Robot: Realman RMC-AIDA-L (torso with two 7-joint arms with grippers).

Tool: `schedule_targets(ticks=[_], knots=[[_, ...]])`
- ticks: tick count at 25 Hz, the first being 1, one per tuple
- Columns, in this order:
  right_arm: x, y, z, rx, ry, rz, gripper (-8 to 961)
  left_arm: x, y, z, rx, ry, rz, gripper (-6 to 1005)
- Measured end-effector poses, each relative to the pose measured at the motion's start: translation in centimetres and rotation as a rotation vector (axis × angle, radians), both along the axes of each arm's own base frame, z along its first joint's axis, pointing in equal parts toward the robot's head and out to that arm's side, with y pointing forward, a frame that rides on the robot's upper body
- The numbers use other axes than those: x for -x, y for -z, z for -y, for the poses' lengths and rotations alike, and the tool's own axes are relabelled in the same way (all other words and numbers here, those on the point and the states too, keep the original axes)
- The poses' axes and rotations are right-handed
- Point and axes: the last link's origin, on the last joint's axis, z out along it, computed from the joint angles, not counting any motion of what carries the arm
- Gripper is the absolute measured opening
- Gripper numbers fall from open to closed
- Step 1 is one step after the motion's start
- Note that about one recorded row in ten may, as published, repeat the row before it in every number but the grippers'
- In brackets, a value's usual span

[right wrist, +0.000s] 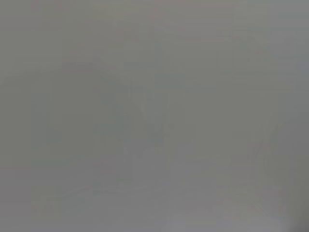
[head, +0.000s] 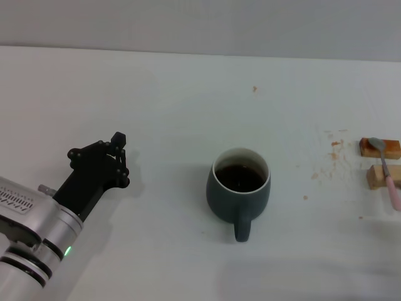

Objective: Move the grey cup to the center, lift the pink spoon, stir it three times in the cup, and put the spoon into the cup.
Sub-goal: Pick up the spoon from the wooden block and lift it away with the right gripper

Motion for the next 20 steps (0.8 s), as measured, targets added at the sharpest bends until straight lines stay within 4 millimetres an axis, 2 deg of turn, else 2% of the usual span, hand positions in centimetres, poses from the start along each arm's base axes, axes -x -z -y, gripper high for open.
schedule_targets(ticks=[5, 20], knots=[[0.2, 1.1, -0.2, 0.061, 0.010, -0.022, 828, -0.1, 0.2, 0.1, 0.007, 0.000, -0.001, -2], [0.4, 2.5, -0.8, 0.144, 0.010, -0.035, 827, 0.1, 0.3, 0.0, 0.017, -0.010, -0.008, -2]])
